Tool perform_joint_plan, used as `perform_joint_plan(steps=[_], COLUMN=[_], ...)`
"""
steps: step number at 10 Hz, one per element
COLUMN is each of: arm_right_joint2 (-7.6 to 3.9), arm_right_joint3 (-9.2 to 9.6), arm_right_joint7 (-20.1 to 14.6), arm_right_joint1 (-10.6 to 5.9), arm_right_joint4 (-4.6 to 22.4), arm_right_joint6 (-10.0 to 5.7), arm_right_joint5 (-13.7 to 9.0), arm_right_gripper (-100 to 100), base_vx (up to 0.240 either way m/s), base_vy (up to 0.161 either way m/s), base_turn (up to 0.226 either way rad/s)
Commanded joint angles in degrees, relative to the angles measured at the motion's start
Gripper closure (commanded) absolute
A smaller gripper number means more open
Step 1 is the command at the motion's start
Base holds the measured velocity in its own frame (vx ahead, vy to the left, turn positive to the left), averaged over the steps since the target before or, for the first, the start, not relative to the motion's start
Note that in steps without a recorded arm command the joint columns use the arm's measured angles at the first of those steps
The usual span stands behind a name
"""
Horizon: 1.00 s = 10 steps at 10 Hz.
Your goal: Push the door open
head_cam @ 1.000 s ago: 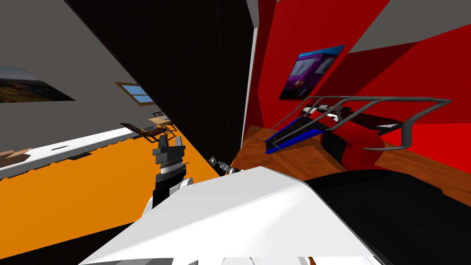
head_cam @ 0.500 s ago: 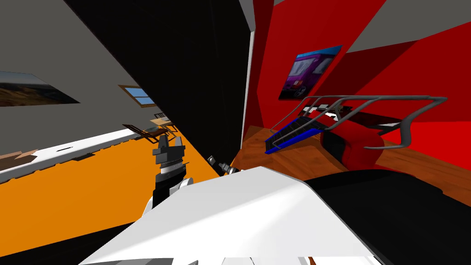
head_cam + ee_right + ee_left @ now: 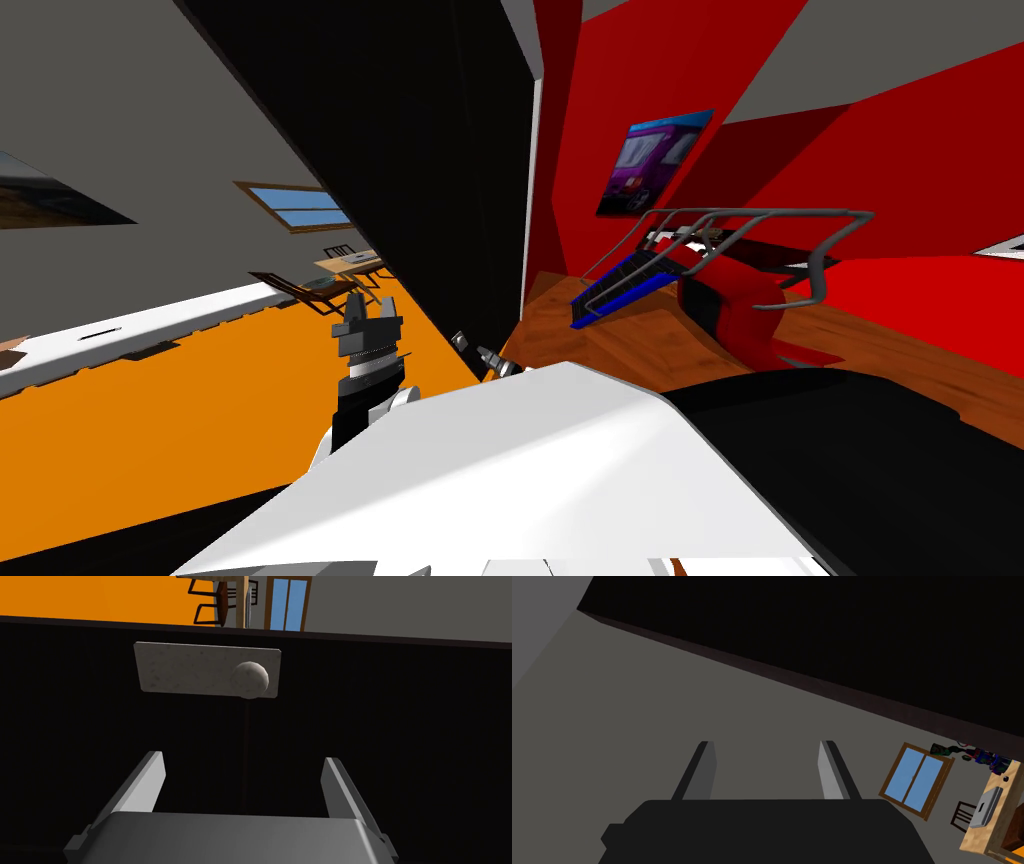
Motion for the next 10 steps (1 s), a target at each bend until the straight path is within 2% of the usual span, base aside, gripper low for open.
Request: perform_joint_plan(steps=[1, 4, 6, 8, 9, 10], arm_right_joint2=[-0.18, 0.06, 0.63, 1.66, 1.29, 1.29], arm_right_joint3=[-0.32, -0.81, -1.19, -1.58, -1.45, -1.45], arm_right_joint7=[0.12, 0.29, 0.43, 0.57, 0.53, 0.53], arm_right_joint1=[-0.18, -0.47, -0.68, -0.91, -0.81, -0.81], arm_right_joint4=[0.23, 0.59, 0.87, 1.16, 1.0, 1.0], arm_right_joint6=[0.17, 0.42, 0.62, 0.83, 0.78, 0.78], arm_right_joint5=[0.0, 0.0, 0.01, 0.01, 0.01, 0.01], arm_right_gripper=[-100, -100, -100, -100, -100, 100], base_vx=[0.04, 0.133, 0.127, 0.129, 0.049, -0.006], base_vy=[0.086, 0.148, 0.14, 0.145, 0.071, -0.009], base_turn=[0.048, 0.02, 0.025, 0.033, -0.004, -0.002])
